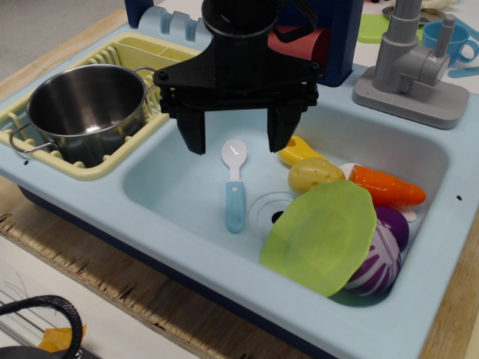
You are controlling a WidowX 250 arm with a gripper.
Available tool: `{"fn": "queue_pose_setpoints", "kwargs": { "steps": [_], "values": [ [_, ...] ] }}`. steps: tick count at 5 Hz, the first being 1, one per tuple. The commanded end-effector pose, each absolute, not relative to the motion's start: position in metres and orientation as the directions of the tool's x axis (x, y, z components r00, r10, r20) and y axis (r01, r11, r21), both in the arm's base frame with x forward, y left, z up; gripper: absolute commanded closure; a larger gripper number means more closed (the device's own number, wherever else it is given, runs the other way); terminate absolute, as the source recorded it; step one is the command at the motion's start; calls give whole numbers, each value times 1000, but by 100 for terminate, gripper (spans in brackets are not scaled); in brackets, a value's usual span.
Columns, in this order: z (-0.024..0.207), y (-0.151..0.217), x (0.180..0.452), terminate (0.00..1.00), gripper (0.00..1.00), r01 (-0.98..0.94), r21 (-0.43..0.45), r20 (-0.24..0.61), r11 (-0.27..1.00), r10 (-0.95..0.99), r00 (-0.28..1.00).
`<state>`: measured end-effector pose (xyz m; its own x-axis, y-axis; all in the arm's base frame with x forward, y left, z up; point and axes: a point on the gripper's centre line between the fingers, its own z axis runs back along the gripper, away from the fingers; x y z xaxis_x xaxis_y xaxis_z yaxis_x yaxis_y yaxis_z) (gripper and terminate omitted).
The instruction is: Put spoon in pot
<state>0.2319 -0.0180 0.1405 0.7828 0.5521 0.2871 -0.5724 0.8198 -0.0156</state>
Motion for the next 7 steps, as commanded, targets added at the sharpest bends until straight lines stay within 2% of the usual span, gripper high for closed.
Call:
{"fn": "queue_pose_setpoints", "kwargs": {
  "steps": [1, 2, 4, 7],
  "values": [
    [140, -18, 232, 0, 0, -572, -16, 287, 820, 552, 783],
    [132, -16, 231, 0, 0, -559, -53, 235, 828, 554, 798],
    [113, -9, 228, 0, 0, -529, -108, 234, 842, 539, 809],
    [89, -2, 236, 0, 0, -557, -94, 205, 825, 563, 800]
  ]
}}
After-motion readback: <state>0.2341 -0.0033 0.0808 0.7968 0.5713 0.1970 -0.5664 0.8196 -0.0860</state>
